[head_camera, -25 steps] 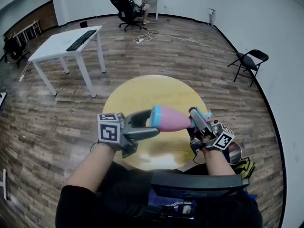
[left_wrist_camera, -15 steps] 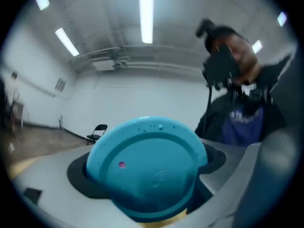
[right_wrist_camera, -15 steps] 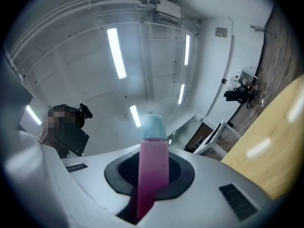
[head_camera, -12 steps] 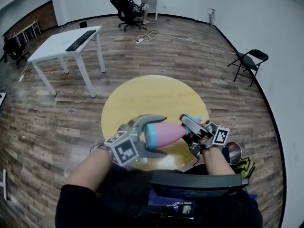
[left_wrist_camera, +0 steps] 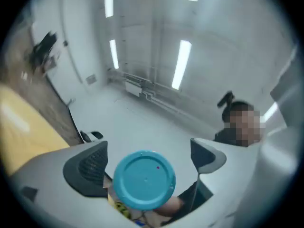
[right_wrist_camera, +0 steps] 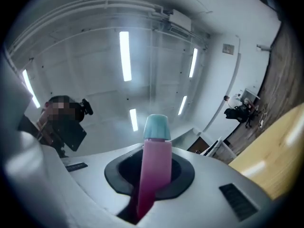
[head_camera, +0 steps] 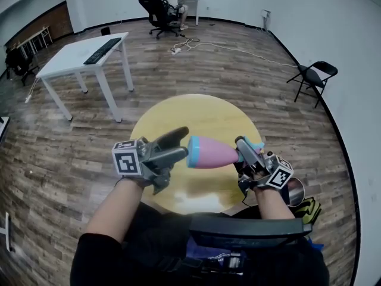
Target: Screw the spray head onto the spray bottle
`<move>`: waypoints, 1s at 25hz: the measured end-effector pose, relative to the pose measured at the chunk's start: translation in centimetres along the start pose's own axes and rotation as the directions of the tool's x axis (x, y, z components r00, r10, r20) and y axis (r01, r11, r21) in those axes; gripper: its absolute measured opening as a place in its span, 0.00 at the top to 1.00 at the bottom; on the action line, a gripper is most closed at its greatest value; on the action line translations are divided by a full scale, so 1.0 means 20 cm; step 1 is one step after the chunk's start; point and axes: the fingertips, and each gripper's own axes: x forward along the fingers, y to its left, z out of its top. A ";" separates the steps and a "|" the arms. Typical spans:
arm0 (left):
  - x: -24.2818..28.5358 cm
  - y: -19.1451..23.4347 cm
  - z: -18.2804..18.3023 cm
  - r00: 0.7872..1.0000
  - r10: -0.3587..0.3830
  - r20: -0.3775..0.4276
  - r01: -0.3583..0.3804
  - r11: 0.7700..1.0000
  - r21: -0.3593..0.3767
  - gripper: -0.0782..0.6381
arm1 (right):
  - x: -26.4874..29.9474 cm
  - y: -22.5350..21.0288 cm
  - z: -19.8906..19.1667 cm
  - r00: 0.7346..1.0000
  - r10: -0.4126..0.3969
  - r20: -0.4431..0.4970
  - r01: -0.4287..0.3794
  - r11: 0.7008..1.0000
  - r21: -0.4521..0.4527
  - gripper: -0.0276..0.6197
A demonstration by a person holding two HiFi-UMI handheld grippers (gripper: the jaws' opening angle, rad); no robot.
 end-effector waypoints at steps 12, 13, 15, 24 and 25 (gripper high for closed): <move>0.10 0.11 -0.60 0.652 0.573 -0.497 0.463 0.218 0.859 0.14 | 0.01 -0.08 -0.12 0.991 0.027 -0.130 0.012 0.957 0.289 0.90; 0.08 0.18 -0.61 0.618 0.646 -0.449 0.516 0.097 0.851 0.14 | 0.01 -0.10 -0.14 0.990 0.004 -0.140 0.039 0.952 0.304 0.90; 0.07 0.20 -0.61 0.630 0.642 -0.437 0.501 0.094 0.860 0.14 | 0.00 -0.13 -0.15 0.988 -0.028 -0.152 0.070 0.958 0.277 0.90; 0.06 0.03 -0.06 1.000 -0.018 -0.020 0.015 0.994 -0.110 0.12 | 0.00 -0.03 -0.02 0.999 -0.033 -0.004 0.033 0.999 0.014 0.90; 0.10 0.02 -0.11 0.999 -0.028 -0.045 0.021 0.989 -0.144 0.12 | 0.02 -0.01 -0.05 0.999 -0.025 -0.038 0.024 0.999 -0.029 0.90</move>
